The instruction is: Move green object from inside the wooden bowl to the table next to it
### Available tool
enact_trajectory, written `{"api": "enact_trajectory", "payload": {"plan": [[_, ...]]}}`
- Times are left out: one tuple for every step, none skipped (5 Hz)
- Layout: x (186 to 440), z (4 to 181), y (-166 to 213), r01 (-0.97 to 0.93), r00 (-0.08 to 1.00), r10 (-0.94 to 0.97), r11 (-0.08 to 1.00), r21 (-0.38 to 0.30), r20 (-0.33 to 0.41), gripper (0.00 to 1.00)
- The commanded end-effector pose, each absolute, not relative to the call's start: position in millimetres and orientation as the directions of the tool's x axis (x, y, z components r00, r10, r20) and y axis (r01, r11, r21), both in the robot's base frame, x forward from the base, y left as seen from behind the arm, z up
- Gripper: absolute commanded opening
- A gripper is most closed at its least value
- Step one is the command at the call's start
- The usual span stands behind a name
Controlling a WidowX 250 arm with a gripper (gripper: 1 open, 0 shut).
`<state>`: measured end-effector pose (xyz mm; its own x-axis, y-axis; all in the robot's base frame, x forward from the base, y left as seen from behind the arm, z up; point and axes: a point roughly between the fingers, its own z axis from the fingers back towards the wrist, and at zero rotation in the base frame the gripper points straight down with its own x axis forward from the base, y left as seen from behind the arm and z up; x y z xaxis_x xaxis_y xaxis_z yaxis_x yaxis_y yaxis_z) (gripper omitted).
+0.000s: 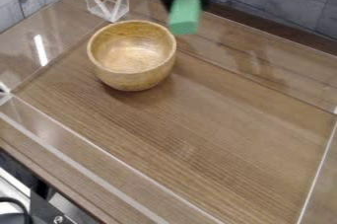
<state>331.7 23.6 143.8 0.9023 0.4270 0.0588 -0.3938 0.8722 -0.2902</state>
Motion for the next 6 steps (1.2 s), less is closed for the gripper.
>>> {"api": "enact_trajectory", "payload": {"plan": [[333,159.8,-7,-0.361,0.902,0.409,0.891,-0.276,0.139,0.00],[331,159.6,-33,-0.318,0.919,0.365,0.910,-0.267,0.148,0.00],[328,148.1,-32,-0.213,0.953,0.260,0.942,-0.259,0.159,0.00],[322,142.3,-30,-0.132,0.970,0.179,0.957,-0.257,0.166,0.00],[318,143.7,-26,-0.070,0.979,0.115,0.966,-0.249,0.169,0.00],[314,144.4,-22,-0.020,0.983,0.062,0.971,-0.239,0.170,0.00]]}}
